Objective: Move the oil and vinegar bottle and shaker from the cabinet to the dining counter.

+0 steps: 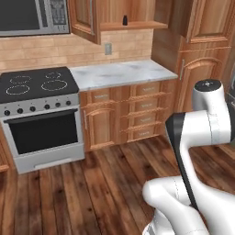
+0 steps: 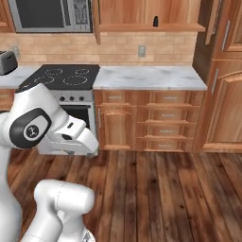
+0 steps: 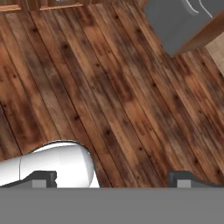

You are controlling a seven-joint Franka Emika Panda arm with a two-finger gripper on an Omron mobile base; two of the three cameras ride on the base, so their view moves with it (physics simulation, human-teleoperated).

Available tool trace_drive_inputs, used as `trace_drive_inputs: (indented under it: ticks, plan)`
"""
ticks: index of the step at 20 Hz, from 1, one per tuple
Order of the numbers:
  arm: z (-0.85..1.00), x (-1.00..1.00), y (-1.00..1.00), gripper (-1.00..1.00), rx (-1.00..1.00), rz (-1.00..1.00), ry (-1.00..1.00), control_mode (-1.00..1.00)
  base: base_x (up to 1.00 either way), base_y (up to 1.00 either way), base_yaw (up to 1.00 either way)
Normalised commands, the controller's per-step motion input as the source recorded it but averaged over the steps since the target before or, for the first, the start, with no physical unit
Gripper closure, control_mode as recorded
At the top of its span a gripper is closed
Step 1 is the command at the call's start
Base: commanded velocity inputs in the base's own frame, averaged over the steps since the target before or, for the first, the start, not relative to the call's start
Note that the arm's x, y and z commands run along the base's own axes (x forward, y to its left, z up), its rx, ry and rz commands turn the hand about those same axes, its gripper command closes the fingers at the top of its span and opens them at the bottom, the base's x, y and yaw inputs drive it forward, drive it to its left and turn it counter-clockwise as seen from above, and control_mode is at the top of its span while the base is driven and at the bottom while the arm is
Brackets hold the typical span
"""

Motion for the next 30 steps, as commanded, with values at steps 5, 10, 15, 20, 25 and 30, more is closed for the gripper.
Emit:
trace_drive_inputs:
  ticks: [5,10,15,20,25,30]
  plan:
    - [0.0,0.0,0.0,-1.0,0.0,0.0,0.0,1.0,0.72,-0.42,0.07]
    - [0.0,0.0,0.0,-1.0,0.0,0.0,0.0,1.0,0.76,-0.39,0.05]
    - [0.0,0.0,0.0,-1.0,0.0,0.0,0.0,1.0,0.81,-0.34,0.09]
    - [0.0,0.0,0.0,-1.0,0.0,0.0,0.0,1.0,0.82,-0.29,0.14]
    - [0.0,0.0,0.0,-1.0,0.0,0.0,0.0,1.0,0.71,-0.34,0.15]
    - [0.0,0.0,0.0,-1.0,0.0,0.0,0.0,1.0,0.61,-0.37,0.15]
